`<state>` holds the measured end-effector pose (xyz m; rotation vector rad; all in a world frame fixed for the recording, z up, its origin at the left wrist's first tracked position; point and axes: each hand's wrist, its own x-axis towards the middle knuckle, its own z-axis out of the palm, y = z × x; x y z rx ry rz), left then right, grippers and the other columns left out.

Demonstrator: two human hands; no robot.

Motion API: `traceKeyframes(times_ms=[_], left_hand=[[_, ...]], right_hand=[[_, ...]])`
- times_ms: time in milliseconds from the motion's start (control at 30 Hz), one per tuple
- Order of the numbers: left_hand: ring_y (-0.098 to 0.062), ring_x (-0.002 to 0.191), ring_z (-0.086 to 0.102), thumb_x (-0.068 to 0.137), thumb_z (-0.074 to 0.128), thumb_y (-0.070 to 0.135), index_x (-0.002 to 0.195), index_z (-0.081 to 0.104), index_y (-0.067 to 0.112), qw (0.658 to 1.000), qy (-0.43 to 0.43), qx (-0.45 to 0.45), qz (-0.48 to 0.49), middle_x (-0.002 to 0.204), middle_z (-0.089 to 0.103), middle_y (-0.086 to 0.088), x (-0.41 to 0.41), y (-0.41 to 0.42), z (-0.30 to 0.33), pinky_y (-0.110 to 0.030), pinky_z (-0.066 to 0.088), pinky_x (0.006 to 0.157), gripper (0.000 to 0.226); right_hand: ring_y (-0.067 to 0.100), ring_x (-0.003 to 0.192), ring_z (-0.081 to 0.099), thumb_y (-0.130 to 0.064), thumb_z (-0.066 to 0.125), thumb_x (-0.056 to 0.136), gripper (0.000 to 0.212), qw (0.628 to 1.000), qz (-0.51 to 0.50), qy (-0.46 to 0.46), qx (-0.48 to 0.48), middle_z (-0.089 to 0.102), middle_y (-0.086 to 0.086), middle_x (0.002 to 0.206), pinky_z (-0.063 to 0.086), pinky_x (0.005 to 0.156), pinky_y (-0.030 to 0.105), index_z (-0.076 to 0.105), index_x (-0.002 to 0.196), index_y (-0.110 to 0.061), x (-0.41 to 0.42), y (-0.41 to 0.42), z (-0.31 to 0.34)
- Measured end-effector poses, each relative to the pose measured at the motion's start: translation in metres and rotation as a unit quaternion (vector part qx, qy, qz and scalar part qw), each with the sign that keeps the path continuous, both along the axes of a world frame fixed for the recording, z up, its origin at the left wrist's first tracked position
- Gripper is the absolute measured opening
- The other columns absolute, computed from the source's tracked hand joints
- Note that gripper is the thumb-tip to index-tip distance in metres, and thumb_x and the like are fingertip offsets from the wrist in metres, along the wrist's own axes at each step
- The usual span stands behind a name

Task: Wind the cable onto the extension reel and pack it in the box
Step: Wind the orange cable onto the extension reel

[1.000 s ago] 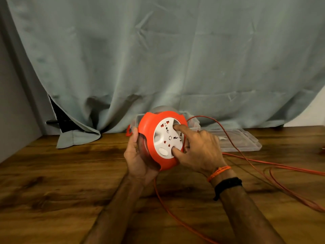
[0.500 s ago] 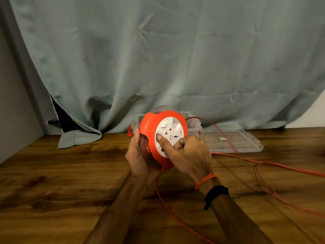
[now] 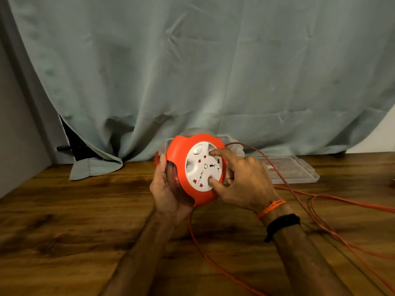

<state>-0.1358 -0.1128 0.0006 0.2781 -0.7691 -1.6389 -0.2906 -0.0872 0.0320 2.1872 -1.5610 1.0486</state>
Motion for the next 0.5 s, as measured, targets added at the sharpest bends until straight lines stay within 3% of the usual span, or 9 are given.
traceKeyframes(times_ms=[100,333,400,500], left_hand=[[-0.046,0.135,0.046,0.088,0.040,0.064,0.141,0.053,0.009,0.999,-0.002,-0.012,-0.029,0.144,0.052,-0.025,0.000,-0.002,-0.003,-0.069,0.022,0.115,0.077],[-0.045,0.135,0.046,0.088,0.045,0.061,0.142,0.051,0.008,1.000,0.001,-0.024,-0.004,0.145,0.051,-0.026,-0.002,-0.003,-0.003,-0.067,0.025,0.115,0.076],[-0.041,0.127,0.056,0.090,0.044,0.056,0.131,0.063,0.009,0.999,0.006,-0.025,0.019,0.135,0.061,-0.023,-0.003,-0.004,-0.002,-0.059,0.040,0.109,0.066],[-0.032,0.108,0.069,0.092,0.039,0.052,0.114,0.074,0.012,0.998,-0.004,-0.024,0.057,0.118,0.072,-0.018,-0.005,-0.001,0.001,-0.046,0.056,0.094,0.058]], right_hand=[[0.029,0.083,0.063,-0.050,0.063,0.075,0.063,1.000,-0.014,0.023,-0.002,0.068,0.001,0.080,0.052,0.081,0.040,0.047,0.134,-0.033,0.000,-0.001,-0.004],[0.030,0.092,0.062,-0.054,0.065,0.071,0.065,0.998,-0.058,0.010,-0.014,0.070,0.005,0.092,0.045,0.084,0.039,0.050,0.131,-0.033,0.004,-0.001,-0.008],[0.028,0.093,0.062,-0.061,0.066,0.064,0.063,0.995,-0.085,-0.039,-0.018,0.070,0.003,0.093,0.043,0.083,0.037,0.059,0.117,-0.030,0.011,0.001,-0.009],[0.016,0.069,0.060,-0.075,0.061,0.058,0.058,0.977,-0.114,-0.178,-0.017,0.068,-0.002,0.068,0.049,0.068,0.032,0.062,0.068,-0.018,0.033,0.000,-0.014]])
